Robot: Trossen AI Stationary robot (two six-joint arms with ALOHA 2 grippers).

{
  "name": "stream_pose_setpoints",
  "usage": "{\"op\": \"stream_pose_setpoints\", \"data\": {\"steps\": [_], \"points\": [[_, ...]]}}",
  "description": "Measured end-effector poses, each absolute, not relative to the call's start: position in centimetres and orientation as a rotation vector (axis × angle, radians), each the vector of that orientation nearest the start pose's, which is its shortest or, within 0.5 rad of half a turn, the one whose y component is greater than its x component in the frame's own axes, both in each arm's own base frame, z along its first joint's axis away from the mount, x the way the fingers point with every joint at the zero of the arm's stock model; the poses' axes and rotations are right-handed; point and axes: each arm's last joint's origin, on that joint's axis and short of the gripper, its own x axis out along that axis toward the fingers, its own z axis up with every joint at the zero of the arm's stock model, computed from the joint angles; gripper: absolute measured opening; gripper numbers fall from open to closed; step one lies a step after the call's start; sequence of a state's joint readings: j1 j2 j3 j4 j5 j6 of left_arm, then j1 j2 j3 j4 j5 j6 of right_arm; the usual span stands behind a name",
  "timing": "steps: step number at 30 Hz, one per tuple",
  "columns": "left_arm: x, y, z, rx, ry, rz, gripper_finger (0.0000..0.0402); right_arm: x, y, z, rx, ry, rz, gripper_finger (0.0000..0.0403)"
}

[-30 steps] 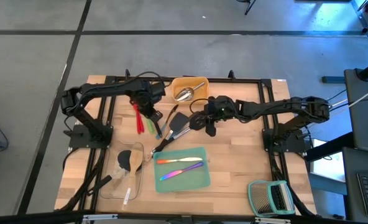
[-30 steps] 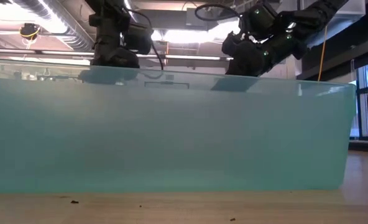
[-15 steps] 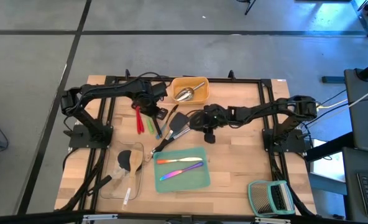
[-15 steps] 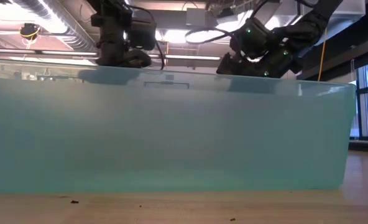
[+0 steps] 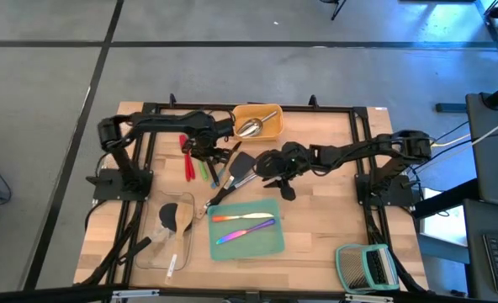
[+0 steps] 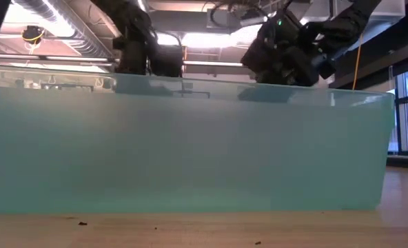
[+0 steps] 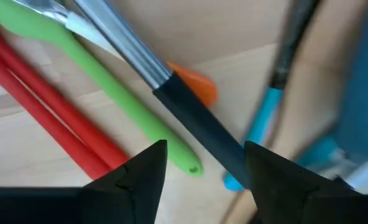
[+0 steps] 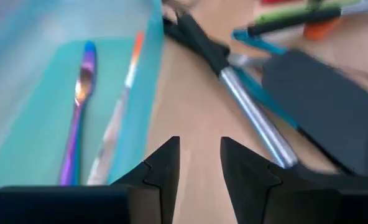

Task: Pick & Place Kitchen Items
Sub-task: Put the black spatula into the transparent bin

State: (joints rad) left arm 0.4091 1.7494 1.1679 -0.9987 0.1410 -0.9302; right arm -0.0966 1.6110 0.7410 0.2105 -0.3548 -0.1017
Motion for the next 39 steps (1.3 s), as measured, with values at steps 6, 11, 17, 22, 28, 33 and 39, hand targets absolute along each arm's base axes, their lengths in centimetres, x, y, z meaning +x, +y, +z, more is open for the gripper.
{"op": "stream_pose_setpoints", "data": {"steps": [6,11,17,22,28,33,39], "points": [[28.7,11.7,15.2,-1.186,1.485,0.907,0.0211,30.5,-0.5,17.2,0.028,0.613,0.328,0.0119],[29.1,11.8,14.1,-1.211,1.511,0.879,0.0210,30.3,0.8,17.9,0.000,0.593,0.368,0.0119],[29.4,12.0,13.4,-1.190,1.504,0.867,0.0205,30.2,1.7,17.9,-0.035,0.591,0.396,0.0119],[29.3,12.0,13.4,-1.187,1.510,0.888,0.0128,30.1,1.8,17.8,-0.050,0.612,0.374,0.0119],[29.2,12.0,13.6,-1.164,1.515,0.887,0.0069,30.0,1.8,17.7,-0.076,0.621,0.380,0.0119],[28.4,11.7,14.9,-1.149,1.535,0.900,0.0069,30.0,1.8,17.6,-0.094,0.625,0.387,0.0119],[27.2,11.2,17.8,-1.182,1.497,0.926,0.0069,30.0,1.8,17.6,-0.106,0.623,0.391,0.0119]]}}
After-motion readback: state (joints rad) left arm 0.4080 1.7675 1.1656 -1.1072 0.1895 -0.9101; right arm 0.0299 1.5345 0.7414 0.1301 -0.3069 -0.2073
